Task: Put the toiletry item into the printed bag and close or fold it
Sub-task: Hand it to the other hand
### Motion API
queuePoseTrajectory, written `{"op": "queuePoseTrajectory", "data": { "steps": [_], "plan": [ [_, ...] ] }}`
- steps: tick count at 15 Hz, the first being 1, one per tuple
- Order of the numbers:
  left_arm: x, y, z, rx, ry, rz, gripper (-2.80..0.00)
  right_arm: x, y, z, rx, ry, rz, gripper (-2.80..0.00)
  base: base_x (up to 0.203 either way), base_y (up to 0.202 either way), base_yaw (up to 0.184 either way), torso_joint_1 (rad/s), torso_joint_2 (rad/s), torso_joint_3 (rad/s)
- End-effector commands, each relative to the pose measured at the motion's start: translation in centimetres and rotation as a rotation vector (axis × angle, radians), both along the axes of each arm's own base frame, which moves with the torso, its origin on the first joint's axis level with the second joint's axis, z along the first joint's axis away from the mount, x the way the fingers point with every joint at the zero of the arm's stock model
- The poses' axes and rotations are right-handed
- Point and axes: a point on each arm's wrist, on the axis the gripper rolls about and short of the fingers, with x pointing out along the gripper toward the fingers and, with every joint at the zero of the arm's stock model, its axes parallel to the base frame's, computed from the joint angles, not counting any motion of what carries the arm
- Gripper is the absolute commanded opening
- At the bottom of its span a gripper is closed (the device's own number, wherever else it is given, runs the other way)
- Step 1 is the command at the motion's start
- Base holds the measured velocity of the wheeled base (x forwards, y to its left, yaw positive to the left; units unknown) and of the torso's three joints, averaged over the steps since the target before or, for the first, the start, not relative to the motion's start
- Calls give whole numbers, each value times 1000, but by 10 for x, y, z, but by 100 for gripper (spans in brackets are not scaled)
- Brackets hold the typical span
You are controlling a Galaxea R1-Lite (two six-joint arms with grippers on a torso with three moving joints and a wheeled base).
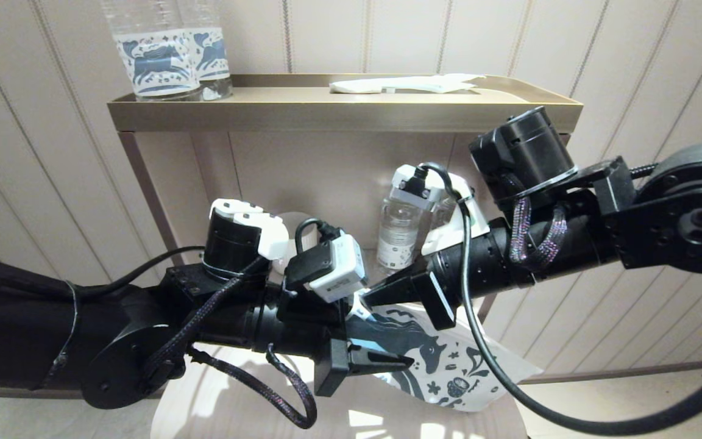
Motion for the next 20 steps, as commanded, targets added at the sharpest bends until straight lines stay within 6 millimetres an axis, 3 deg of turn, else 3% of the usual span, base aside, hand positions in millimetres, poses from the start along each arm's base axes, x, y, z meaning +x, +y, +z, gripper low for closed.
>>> {"op": "queuePoseTrajectory", "data": {
  "steps": [1,6,18,19,20],
  "plan": [
    [8,1,-1,-3,-6,17,0,2,1,-3,-4,8,11,-280,0,0,0,0,0,0],
    [14,-4,6,-21,-30,20,0,1,1,-1,17,18,44,-280,0,0,0,0,0,0],
    [11,-1,-2,0,-23,14,0,1,1,2,30,10,52,-280,0,0,0,0,0,0],
    [10,-1,-2,1,-28,12,-280,2,1,2,29,11,51,-280,0,0,0,0,0,0],
    [10,-1,-2,2,-40,8,-280,2,1,2,29,11,52,-280,0,0,0,0,0,0]
  ]
}}
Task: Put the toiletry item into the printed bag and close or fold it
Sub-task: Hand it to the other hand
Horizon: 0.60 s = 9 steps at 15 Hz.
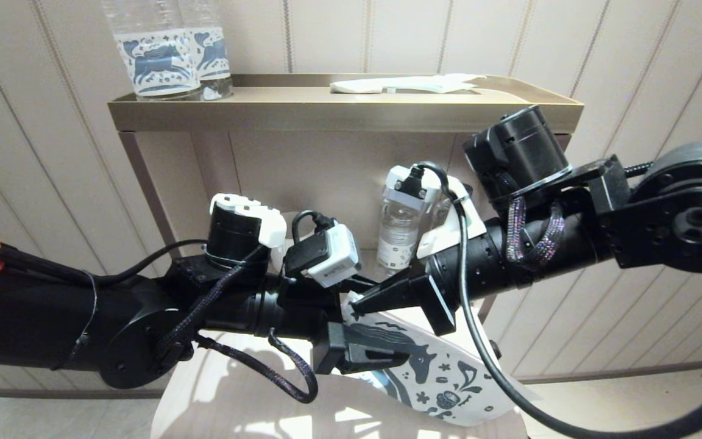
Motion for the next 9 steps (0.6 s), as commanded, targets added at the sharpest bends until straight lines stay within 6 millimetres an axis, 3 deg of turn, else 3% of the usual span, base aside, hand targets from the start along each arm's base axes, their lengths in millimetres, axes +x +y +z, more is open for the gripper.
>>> {"op": "queuePoseTrajectory", "data": {
  "steps": [1,9],
  "plan": [
    [0,-1,0,-2,-12,-10,-280,0,0,0,0,2,4,-280,0,0,0,0,0,0],
    [-1,-2,3,-9,-16,-14,-280,1,1,-1,3,8,9,-280,0,0,0,0,0,0]
  ]
}}
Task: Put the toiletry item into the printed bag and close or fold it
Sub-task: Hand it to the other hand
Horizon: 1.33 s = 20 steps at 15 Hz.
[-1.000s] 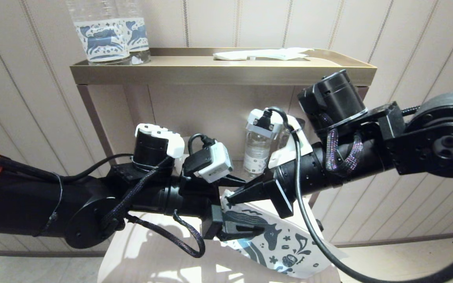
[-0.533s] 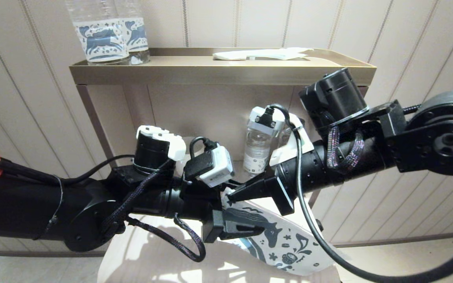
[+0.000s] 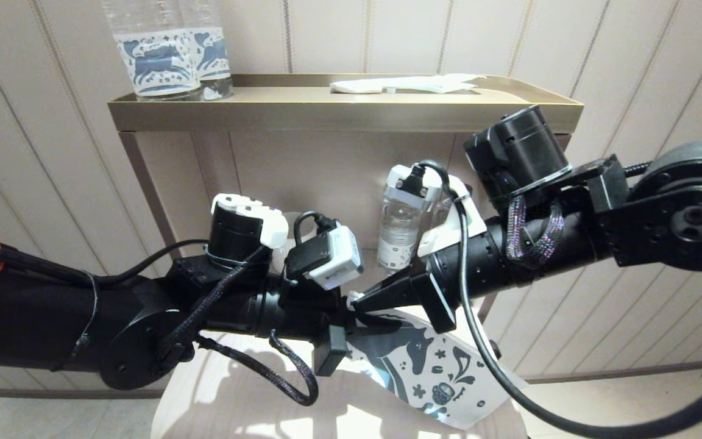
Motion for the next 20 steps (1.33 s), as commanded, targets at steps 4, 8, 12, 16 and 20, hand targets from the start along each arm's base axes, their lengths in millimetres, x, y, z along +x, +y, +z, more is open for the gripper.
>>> {"op": "queuePoseTrajectory", "data": {
  "steps": [4,8,12,16,20],
  "plan": [
    [-1,1,0,-2,-2,-4,-280,-2,-2,-3,-9,11,3,-280,0,0,0,0,0,0],
    [-2,1,1,-3,-6,-5,-280,-6,-19,-7,-27,7,-24,-280,0,0,0,0,0,0],
    [-4,4,3,-7,-10,-5,-280,-9,-29,-11,-39,18,-44,-280,0,0,0,0,0,0],
    [-6,5,7,-13,-17,-6,-280,-12,-42,-15,-50,26,-72,-280,0,0,0,0,0,0],
    [-8,7,5,-9,-14,-7,-280,-15,-48,-17,-56,23,-79,-280,0,0,0,0,0,0]
  ]
}}
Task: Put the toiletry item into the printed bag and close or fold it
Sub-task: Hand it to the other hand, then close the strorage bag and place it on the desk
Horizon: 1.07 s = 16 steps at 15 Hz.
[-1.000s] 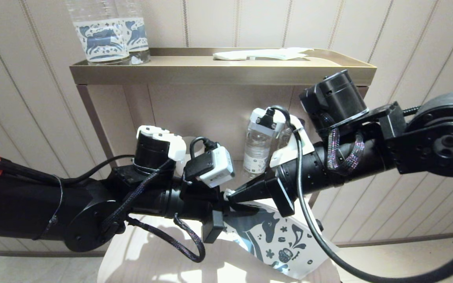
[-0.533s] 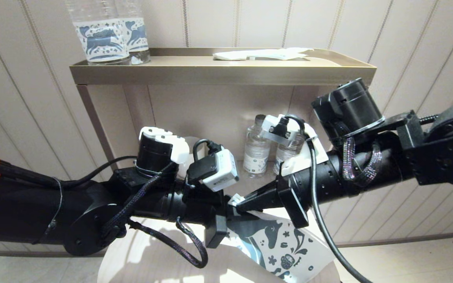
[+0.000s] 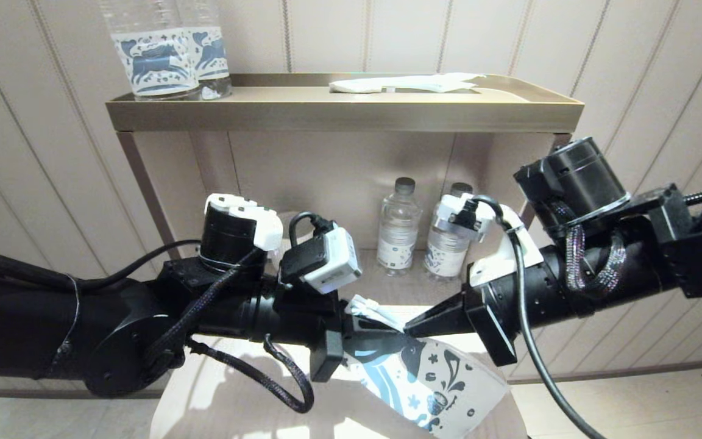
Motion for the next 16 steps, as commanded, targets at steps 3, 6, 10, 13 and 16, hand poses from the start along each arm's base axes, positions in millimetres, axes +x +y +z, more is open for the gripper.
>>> {"op": "queuePoseTrajectory", "data": {
  "steps": [3,6,10,13,16],
  "plan": [
    [-2,2,3,-9,-11,-7,-280,-2,-2,2,10,-7,7,-280,0,0,0,0,0,0],
    [-3,2,3,-8,-6,-7,-280,-2,-1,8,24,-24,10,-280,0,0,0,0,0,0],
    [-3,2,4,-12,-3,-9,-280,0,6,28,70,-69,17,-280,0,0,0,0,0,0],
    [-4,4,4,-11,-2,-9,-280,5,13,33,84,-73,23,-280,0,0,0,0,0,0],
    [-4,3,4,-13,-1,-10,-280,9,18,31,82,-70,31,-280,0,0,0,0,0,0]
  ]
}}
